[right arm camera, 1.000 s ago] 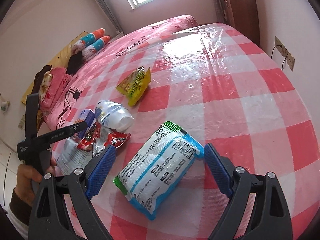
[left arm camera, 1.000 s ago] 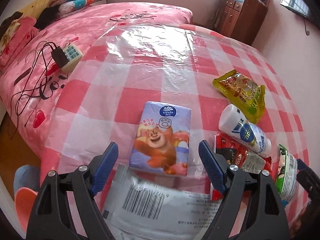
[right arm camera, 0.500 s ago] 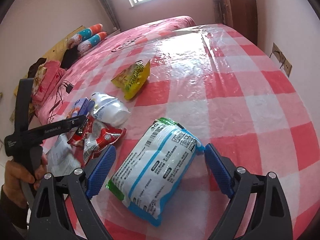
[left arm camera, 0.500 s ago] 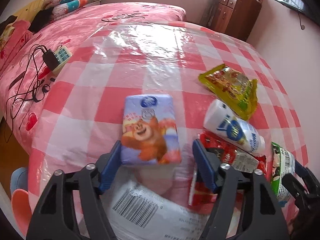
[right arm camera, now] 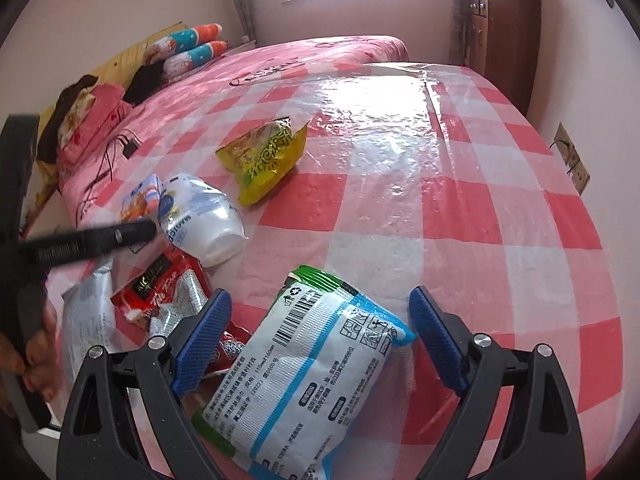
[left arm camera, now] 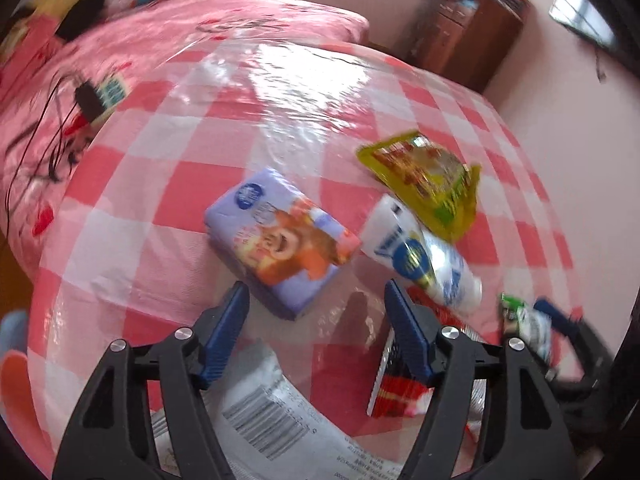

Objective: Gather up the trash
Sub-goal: 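Grasp the snack bag with right gripper while left grasps the tissue pack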

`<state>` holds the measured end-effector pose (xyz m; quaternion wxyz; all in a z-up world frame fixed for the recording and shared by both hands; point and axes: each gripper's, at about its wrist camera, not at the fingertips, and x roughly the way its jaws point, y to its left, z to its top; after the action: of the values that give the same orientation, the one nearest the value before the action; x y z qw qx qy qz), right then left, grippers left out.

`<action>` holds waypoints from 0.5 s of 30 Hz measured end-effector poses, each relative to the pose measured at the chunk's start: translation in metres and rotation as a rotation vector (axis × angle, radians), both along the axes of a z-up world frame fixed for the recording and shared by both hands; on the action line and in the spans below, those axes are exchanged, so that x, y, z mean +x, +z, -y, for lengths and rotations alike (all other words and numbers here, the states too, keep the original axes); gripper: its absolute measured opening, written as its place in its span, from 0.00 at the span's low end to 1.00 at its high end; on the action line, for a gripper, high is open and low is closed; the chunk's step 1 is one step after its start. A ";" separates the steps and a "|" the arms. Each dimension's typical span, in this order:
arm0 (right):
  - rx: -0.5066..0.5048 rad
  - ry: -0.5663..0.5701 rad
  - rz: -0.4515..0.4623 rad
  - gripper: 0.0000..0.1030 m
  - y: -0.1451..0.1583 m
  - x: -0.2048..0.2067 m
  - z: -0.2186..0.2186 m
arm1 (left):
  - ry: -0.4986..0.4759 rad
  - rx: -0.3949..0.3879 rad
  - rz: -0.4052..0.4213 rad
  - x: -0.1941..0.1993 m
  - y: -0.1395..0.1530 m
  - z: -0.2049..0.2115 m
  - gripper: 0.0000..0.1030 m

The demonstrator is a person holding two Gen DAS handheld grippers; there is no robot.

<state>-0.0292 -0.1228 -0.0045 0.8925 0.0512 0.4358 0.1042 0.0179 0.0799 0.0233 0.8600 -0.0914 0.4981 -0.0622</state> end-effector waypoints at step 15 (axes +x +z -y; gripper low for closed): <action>-0.054 0.040 0.013 0.57 0.001 -0.003 -0.002 | 0.148 0.021 -0.003 0.033 -0.006 -0.007 0.71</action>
<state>-0.0323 -0.1206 -0.0036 0.8942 0.0174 0.4334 0.1107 0.0511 0.0869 0.0173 0.8625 -0.1190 0.4918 0.0067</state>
